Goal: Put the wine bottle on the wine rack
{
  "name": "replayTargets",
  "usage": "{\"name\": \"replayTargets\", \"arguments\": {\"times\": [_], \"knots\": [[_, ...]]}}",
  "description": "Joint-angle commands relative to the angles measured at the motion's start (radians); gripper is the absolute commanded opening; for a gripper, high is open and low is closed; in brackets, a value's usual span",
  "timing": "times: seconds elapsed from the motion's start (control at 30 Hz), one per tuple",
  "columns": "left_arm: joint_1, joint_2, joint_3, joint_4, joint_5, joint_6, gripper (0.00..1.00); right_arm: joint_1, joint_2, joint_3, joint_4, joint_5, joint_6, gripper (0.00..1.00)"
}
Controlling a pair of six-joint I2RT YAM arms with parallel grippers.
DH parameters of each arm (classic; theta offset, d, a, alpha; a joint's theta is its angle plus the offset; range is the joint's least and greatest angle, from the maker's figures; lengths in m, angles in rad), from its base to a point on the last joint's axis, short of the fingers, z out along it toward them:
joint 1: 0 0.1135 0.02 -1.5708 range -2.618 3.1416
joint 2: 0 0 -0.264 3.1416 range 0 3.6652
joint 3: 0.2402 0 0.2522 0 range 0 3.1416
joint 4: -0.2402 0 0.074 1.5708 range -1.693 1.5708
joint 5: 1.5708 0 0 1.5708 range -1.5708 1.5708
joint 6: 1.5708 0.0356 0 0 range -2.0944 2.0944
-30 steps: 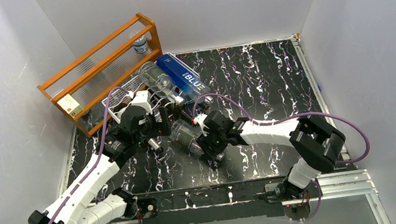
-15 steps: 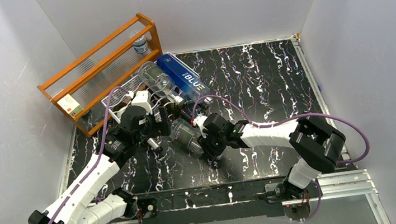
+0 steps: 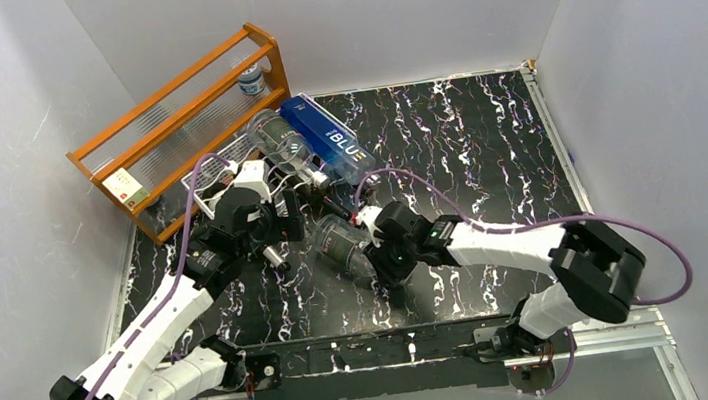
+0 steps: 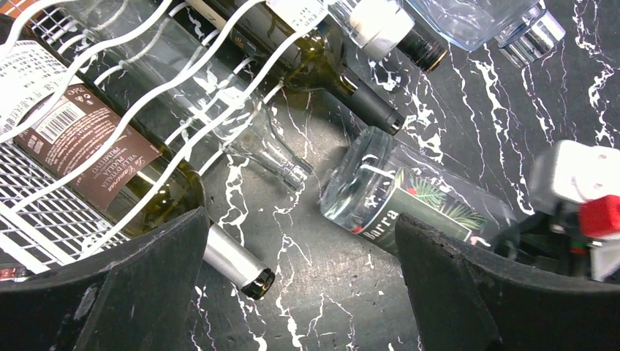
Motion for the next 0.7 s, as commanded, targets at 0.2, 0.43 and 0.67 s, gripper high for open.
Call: {"name": "replayTargets", "arguments": {"times": [0.2,0.43,0.67], "knots": [[-0.001,-0.031,0.064,-0.014,-0.039,0.018,0.98,-0.004,-0.262,0.007,-0.02,-0.016,0.001,0.0],[-0.001,-0.045,0.081,-0.03,-0.051,0.018,0.98,-0.005,-0.318,0.011,-0.033,-0.032,-0.011,0.0],[-0.002,-0.075,0.114,-0.054,-0.081,0.027,0.98,-0.004,-0.397,0.005,-0.012,-0.058,-0.022,0.0]]}}
